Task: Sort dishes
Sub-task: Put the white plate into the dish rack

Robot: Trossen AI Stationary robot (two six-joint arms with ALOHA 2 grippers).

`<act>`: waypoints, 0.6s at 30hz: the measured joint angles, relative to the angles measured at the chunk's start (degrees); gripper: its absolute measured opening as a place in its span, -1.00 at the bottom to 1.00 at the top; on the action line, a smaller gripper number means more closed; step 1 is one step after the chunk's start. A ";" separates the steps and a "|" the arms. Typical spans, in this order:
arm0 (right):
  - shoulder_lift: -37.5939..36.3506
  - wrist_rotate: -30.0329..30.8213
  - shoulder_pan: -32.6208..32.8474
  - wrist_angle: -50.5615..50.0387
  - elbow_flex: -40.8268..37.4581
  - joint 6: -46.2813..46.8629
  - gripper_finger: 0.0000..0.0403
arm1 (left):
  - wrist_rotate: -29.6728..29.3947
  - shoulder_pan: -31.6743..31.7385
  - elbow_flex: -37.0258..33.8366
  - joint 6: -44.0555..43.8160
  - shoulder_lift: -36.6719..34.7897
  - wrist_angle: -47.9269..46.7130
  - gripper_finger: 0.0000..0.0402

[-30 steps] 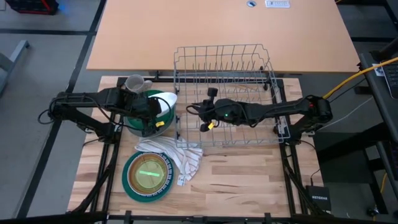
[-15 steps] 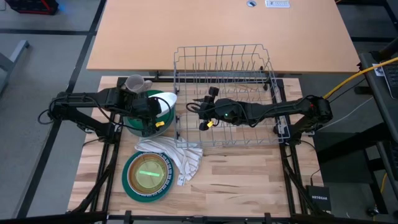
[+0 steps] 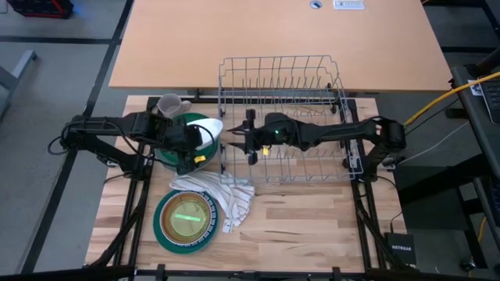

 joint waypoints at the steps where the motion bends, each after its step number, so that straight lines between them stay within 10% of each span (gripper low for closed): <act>1: 0.85 -1.42 -0.39 -0.72 1.32 -0.02 0.01 | -0.02 -0.30 0.00 0.00 0.00 -0.02 -1.00; 18: 13.99 -12.11 -1.17 -24.03 24.24 -4.98 -0.22 | -0.42 -3.29 0.02 1.78 -0.02 0.01 -1.00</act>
